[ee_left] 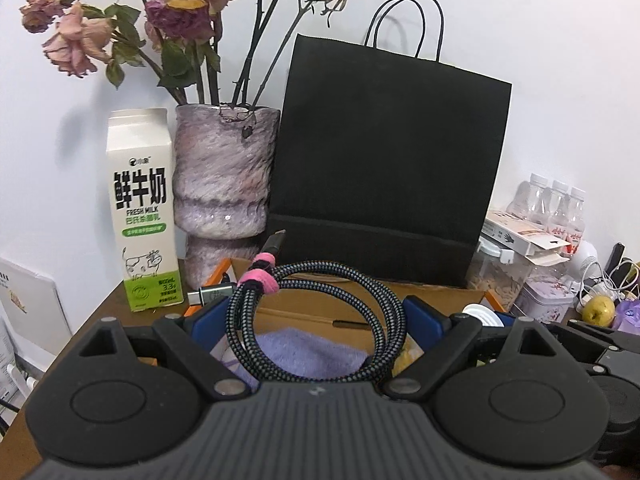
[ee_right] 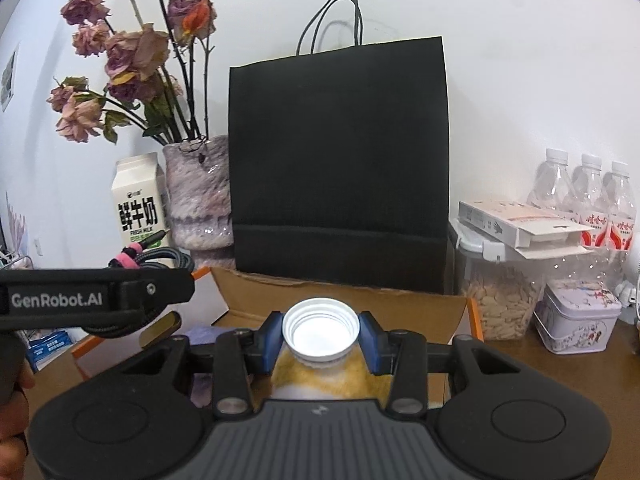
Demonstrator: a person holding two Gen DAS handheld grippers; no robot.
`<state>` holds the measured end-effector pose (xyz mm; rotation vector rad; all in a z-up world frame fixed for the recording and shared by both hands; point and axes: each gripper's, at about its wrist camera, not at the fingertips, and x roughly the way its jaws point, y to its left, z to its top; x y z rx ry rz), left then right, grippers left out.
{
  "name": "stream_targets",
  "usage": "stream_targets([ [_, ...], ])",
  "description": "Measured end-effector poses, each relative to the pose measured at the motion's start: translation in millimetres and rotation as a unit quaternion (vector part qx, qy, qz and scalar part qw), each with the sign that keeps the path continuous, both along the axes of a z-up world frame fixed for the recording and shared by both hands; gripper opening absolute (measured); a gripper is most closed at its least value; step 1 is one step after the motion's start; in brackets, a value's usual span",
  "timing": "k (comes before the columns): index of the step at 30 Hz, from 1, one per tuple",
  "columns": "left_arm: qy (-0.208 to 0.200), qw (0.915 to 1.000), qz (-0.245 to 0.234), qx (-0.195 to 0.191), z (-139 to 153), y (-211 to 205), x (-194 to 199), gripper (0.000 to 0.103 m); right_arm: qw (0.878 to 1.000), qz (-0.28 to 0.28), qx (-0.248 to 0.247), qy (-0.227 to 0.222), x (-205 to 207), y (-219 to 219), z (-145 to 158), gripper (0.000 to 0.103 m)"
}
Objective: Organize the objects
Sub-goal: 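Carry the cable and bottle cap over the box with both grippers, then open both grippers to drop the cable and cap into the box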
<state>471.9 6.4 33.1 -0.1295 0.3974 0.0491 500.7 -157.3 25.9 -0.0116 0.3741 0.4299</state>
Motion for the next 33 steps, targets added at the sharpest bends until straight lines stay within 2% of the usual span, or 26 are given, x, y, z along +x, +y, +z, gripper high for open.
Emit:
stream_targets([
  [10,0.006,0.9999,-0.004,0.016,-5,2,30,0.092,1.0,-0.006,-0.015,-0.007,26,3,-2,0.039],
  [19,0.02,0.9996,-0.005,0.017,-13,4,47,0.094,1.0,-0.008,-0.021,0.004,43,4,-8,0.04],
  [20,0.019,0.9997,-0.003,0.017,-14,4,47,0.098,1.0,-0.008,-0.021,0.007,44,4,-8,0.042],
  [21,0.015,0.9997,0.001,0.017,-14,5,46,0.103,1.0,-0.009,-0.023,0.011,44,5,-10,0.054],
  [22,0.009,0.9998,0.008,0.017,-13,6,45,0.103,1.0,-0.01,-0.024,0.014,45,5,-10,0.073],
  [24,0.01,0.9998,0.011,0.016,-12,8,45,0.103,1.0,-0.015,-0.02,0.012,43,4,-11,0.096],
  [28,0.02,0.9996,0.013,0.015,-14,9,47,0.103,1.0,-0.02,-0.013,0.013,41,0,-9,0.103],
  [33,0.021,0.9995,0.013,0.019,-14,7,45,0.103,0.999,-0.021,-0.016,0.018,42,0,-11,0.103],
])
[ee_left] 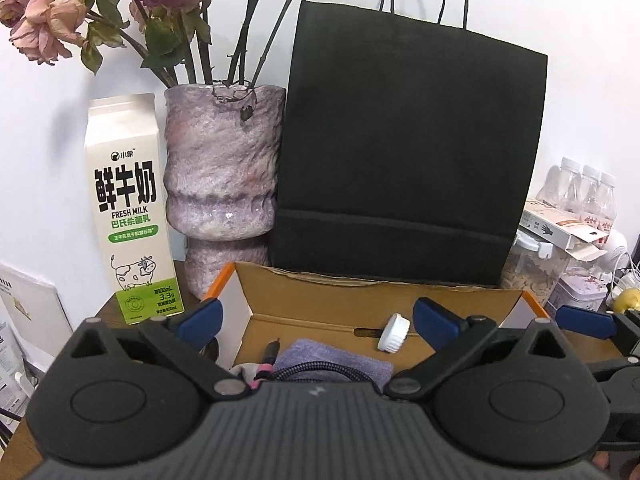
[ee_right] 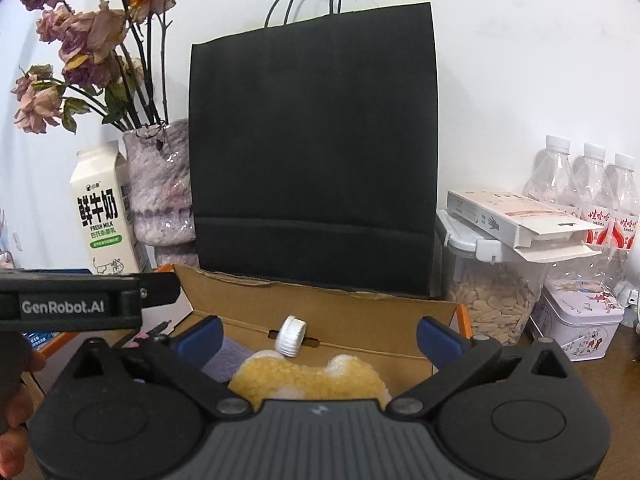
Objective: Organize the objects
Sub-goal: 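Open both grippers to drop the cable and cap into the box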
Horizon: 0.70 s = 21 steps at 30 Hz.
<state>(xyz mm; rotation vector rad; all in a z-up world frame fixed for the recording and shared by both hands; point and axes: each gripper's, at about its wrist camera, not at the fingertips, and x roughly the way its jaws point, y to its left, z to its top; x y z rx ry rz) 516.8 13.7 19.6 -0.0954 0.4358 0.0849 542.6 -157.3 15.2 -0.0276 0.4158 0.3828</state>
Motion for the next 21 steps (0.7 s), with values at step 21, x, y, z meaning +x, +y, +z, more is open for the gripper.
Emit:
stream_targets([
  [21,0.01,0.9999,-0.007,-0.01,16,9,-146,0.103,1.0,-0.003,-0.009,0.005,-122,-29,8,0.103],
])
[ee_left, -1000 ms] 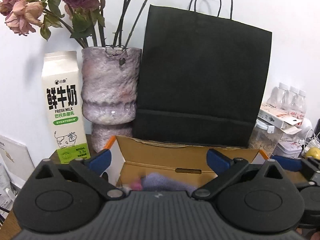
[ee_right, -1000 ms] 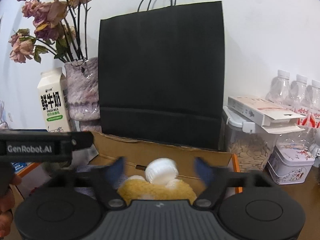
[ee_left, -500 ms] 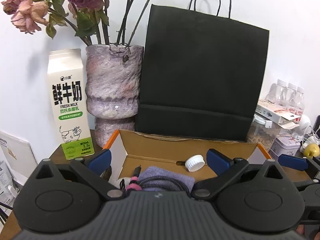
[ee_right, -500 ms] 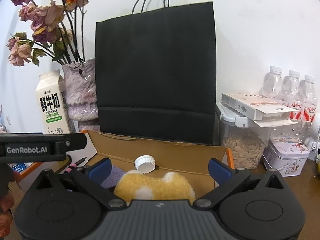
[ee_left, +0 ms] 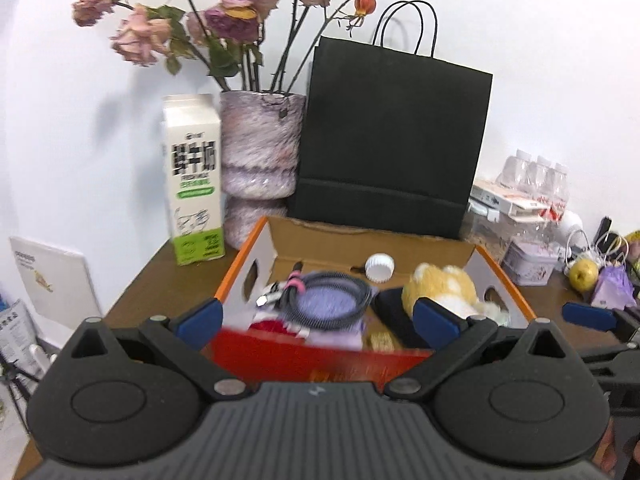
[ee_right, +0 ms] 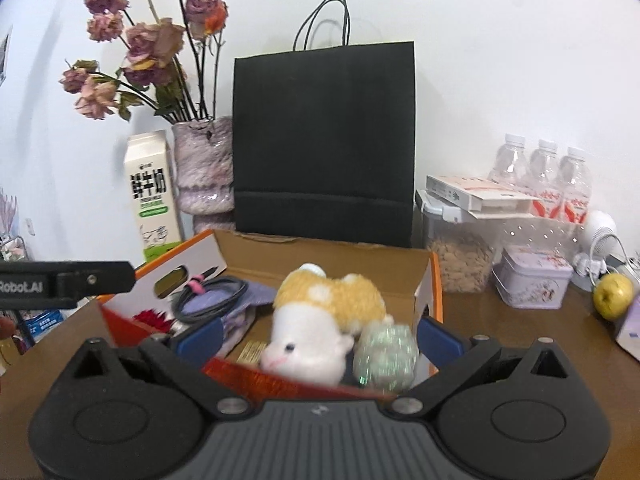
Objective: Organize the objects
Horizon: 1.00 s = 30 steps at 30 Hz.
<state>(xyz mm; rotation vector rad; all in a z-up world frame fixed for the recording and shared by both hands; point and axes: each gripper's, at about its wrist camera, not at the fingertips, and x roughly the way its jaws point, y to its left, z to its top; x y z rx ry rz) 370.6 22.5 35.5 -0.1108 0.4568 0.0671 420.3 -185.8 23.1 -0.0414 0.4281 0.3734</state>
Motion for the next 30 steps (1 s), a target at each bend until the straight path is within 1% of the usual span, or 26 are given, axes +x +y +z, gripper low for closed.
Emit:
stream_targets([
  [3,0.008,0.9999,0.002,0.013,1,0,-26,0.103,1.0,0.0,0.003,0.001,-24,-3,5,0.103],
  [8,0.009,0.9997,0.002,0.021,3,2,-68,0.103,1.0,-0.002,0.009,0.007,-62,-9,12,0.103],
  [15,0.032,0.999,-0.006,0.029,-8,-3,-118,0.103,1.0,-0.003,0.017,0.023,-112,-22,9,0.103],
  [22,0.038,0.9987,-0.009,0.032,-15,-11,-154,0.103,1.0,-0.004,0.017,0.024,-154,-32,3,0.103],
  [30,0.033,0.9989,-0.007,0.033,-12,-18,-177,0.103,1.0,-0.002,0.018,0.02,-181,-38,4,0.103],
])
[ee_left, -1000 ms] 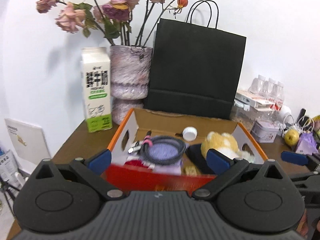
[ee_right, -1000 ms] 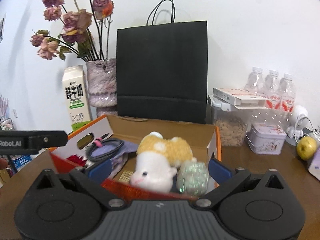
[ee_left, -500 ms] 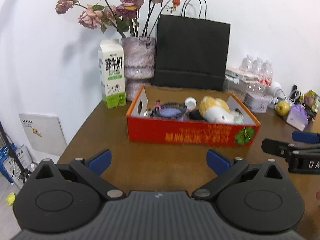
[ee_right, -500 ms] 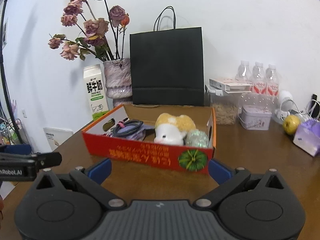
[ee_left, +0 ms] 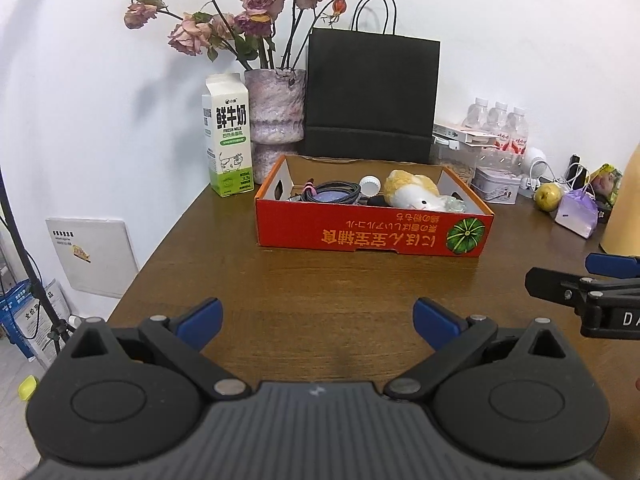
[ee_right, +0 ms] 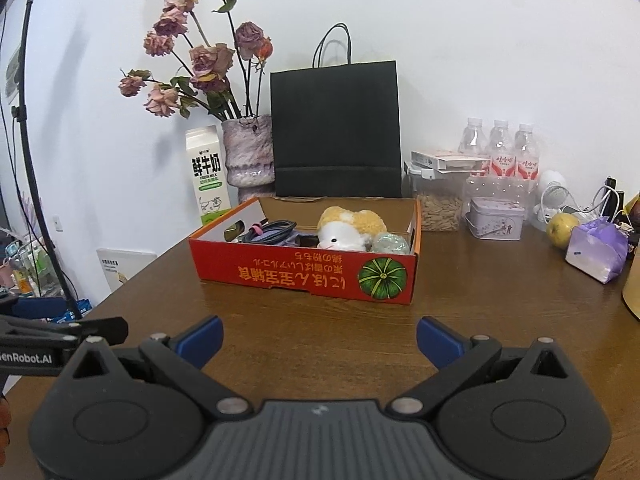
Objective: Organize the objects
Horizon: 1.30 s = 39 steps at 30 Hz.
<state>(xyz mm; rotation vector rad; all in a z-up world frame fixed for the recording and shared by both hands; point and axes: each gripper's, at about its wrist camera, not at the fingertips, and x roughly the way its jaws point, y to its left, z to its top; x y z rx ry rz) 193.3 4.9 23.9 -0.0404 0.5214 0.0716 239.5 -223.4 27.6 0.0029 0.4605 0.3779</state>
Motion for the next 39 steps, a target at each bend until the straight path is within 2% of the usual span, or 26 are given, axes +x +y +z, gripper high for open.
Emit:
stream_targets([
  [19,-0.007,1.0,0.005,0.001,6.7,-3.2,-9.9,0.103,1.0,0.003,0.002,-0.004,-10.2,-1.3,3.9,0.103],
  [39,0.004,1.0,0.003,0.001,5.3,-5.0,-8.5,0.103,1.0,0.003,0.002,-0.002,-10.8,-1.3,3.9,0.103],
])
